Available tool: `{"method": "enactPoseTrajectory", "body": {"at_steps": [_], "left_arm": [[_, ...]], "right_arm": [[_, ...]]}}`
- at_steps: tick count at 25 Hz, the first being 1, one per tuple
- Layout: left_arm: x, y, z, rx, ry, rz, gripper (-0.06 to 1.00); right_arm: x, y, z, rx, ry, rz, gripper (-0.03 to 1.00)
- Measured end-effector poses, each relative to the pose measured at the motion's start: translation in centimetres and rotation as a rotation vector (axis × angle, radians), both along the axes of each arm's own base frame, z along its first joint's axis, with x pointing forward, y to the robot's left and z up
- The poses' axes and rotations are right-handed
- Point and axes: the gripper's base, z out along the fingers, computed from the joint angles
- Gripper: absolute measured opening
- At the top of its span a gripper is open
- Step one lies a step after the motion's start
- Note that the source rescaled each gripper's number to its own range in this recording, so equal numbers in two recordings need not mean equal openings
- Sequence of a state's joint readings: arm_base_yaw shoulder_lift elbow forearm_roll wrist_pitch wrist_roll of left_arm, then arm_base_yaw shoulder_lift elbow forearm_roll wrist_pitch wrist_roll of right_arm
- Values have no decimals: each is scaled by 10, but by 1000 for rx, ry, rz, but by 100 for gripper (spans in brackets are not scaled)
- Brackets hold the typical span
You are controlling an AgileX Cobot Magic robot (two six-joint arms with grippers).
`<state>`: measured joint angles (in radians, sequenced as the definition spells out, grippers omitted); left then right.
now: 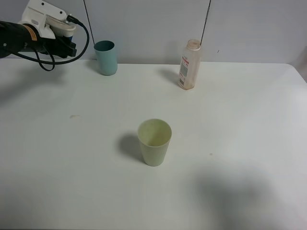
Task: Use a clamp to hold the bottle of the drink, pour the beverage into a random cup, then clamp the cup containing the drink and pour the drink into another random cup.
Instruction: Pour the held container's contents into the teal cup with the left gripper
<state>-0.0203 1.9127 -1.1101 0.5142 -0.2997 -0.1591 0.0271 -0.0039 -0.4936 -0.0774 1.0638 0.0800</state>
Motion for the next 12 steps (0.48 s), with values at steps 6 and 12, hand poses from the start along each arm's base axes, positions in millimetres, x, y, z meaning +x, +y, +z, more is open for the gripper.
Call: {"method": "enactPoseTrajectory", "body": {"at_steps": [6,12], "left_arm": [[9,1,-10,8,28,9,2],[31,1,-8,10,0,16,2]], "right_arm": [[0,0,0,0,0,0,100],[0,0,0,0,0,0,100]]}}
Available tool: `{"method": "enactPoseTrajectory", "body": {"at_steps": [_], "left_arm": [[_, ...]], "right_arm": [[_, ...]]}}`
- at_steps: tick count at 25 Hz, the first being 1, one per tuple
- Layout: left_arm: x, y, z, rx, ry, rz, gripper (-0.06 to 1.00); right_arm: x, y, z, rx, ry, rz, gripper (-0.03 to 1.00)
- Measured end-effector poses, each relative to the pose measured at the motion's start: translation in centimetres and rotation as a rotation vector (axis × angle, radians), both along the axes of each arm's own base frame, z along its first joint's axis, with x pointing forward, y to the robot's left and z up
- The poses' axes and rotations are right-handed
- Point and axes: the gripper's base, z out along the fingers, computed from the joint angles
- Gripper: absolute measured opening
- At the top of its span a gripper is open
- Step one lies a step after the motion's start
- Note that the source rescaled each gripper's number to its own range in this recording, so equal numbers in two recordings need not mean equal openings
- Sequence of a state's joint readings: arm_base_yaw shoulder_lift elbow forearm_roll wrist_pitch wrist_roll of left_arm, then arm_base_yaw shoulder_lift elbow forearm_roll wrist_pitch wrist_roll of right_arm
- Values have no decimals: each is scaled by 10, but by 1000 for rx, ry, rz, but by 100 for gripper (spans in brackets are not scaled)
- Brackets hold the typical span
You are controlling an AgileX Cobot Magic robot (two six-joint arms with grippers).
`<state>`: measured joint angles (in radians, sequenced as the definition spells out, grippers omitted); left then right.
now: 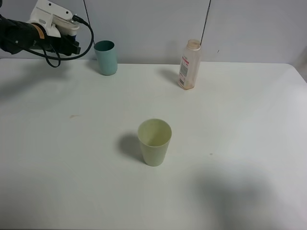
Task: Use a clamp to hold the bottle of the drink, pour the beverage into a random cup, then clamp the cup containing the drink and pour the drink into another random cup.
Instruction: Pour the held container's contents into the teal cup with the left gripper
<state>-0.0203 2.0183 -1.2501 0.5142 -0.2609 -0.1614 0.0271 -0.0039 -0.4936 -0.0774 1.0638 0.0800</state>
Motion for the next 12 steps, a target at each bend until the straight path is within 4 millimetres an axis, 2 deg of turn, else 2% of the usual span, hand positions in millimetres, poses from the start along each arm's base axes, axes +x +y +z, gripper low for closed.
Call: {"method": "enactPoseTrajectory", "body": {"at_steps": [12], "left_arm": [[26,2,-7,36,4,9,2]], "right_arm": [[0,0,0,0,0,0,100]]}}
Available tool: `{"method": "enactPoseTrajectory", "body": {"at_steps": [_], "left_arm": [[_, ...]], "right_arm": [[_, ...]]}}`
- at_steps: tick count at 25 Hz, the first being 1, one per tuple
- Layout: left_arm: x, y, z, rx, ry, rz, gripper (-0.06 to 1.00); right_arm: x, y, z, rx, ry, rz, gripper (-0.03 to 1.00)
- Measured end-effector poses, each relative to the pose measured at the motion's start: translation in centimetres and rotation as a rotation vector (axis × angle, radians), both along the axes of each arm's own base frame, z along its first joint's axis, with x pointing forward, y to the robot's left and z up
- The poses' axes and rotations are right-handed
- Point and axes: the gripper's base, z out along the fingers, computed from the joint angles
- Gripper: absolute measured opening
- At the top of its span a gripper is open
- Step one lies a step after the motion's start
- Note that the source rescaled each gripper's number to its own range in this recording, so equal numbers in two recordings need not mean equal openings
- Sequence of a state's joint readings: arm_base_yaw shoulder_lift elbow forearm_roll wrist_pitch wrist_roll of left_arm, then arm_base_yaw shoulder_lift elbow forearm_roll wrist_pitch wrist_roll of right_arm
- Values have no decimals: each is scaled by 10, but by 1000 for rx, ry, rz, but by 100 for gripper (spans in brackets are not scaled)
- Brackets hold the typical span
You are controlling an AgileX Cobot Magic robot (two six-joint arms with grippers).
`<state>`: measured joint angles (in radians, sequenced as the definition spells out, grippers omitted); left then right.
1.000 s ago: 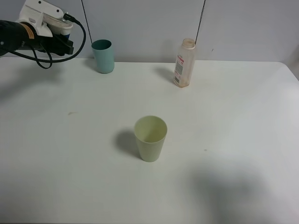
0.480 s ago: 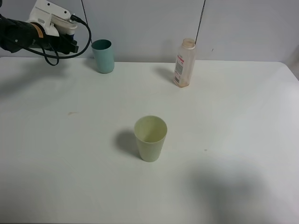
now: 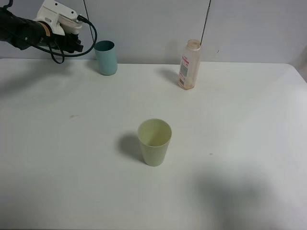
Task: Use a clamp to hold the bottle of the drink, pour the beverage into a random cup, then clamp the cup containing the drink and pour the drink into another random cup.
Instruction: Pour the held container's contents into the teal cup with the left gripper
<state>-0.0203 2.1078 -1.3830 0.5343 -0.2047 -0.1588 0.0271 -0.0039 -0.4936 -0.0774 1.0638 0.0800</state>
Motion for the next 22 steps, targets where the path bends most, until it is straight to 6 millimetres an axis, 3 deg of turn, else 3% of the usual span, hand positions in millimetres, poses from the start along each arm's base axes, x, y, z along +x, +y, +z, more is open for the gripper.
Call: {"method": "enactPoseTrajectory", "body": {"at_steps": [8,10,15,22], "left_arm": [[9,-4,-4,40,5,-20,2],[12,-12,-5,50,1,-42,2],[12,-25,-4,92,-7,-86,2],[12,-27,-5,129,-4,-107,2]], "right_arm": [[0,0,0,0,0,0,100],[0,0,0,0,0,0,100],[0,0,0,0,0,0,100],[0,0,0,0,0,0,100]]}}
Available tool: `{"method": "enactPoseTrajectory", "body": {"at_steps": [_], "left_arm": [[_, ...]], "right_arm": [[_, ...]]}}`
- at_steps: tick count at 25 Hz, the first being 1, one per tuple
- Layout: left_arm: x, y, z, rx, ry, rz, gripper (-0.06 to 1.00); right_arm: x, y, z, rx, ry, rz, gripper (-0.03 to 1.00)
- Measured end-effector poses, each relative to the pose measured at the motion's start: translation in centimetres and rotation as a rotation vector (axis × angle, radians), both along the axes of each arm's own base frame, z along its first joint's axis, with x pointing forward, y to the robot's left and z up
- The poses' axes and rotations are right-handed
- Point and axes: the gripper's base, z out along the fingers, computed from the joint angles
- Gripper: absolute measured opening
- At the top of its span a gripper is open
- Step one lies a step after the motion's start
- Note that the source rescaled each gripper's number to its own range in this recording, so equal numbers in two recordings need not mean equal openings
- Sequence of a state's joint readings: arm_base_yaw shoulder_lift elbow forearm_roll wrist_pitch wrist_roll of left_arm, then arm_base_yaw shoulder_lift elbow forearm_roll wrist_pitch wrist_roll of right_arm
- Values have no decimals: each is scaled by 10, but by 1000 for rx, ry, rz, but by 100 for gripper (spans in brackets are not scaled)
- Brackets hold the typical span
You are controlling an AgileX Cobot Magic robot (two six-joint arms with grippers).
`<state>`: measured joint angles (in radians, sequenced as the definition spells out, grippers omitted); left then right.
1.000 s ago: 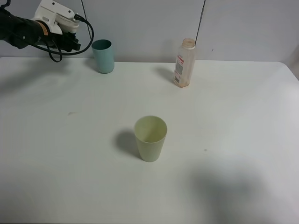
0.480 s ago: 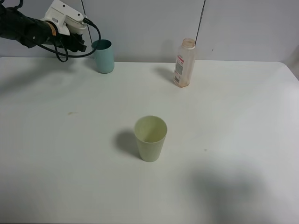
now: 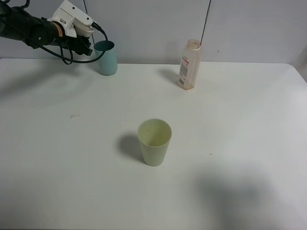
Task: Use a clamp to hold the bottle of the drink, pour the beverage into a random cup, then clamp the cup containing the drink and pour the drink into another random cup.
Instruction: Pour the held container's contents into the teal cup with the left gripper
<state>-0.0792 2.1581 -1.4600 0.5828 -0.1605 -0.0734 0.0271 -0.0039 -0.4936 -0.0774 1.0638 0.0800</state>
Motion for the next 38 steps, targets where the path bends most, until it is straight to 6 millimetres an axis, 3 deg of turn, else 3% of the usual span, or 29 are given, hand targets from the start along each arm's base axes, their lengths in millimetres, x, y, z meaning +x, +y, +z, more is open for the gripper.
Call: {"method": "enactPoseTrajectory", "body": {"at_steps": [13,38], "left_arm": [[8,0,12,69,-23,-18,2],[7,-9,4,159,-6,-75,2]], "right_arm": [[0,-1,0,1,-1,-15,100],[0,-2,0,-4,-1,-19,100]]}}
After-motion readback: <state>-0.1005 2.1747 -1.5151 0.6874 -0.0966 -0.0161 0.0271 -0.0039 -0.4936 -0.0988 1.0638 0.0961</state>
